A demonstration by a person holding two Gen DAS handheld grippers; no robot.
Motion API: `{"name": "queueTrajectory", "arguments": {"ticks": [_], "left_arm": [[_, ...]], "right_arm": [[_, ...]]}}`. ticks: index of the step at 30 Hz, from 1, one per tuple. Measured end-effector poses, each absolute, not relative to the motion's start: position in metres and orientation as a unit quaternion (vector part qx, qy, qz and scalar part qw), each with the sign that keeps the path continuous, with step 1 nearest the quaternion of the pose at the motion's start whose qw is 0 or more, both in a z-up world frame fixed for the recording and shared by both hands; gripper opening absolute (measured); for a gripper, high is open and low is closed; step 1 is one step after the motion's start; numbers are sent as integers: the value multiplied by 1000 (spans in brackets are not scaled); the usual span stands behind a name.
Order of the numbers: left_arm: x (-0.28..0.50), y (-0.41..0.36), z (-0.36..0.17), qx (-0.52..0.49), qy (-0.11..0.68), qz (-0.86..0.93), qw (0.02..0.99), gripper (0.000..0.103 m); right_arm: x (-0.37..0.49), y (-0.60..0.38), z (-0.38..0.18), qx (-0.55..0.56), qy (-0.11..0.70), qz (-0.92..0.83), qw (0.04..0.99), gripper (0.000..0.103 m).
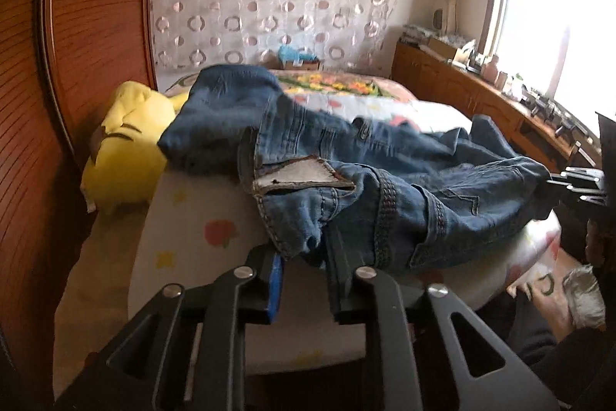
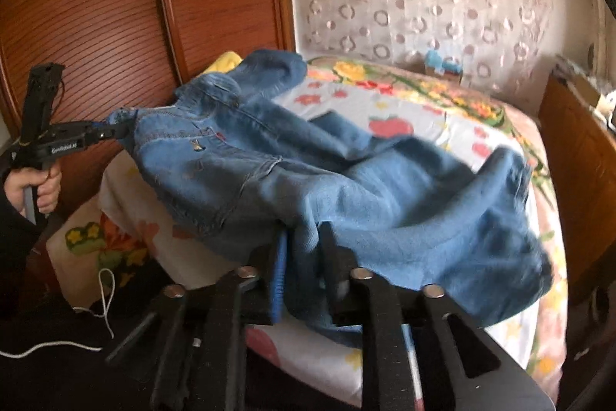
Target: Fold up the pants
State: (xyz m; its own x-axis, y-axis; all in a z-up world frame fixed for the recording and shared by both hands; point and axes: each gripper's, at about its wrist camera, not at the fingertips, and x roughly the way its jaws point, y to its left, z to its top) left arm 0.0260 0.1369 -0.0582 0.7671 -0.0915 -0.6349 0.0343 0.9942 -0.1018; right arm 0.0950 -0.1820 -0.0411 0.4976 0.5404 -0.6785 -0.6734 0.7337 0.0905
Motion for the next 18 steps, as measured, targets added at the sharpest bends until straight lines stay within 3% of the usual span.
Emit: {"name": "queueTrajectory", "arguments": {"ticks": [3,8,18], "left_arm": [[19,136,-62,-39,342,-32,938,28],[16,135,-61,-34,342,-20,939,34],[6,135,-34,-18,303,-8,953,34]], "right_arm": [[93,-191,-48,-84,363,348,860,43],[93,-208,-49,-65,365,339,865,46],[106,-262,-35,-29,349,278,894,53]]}}
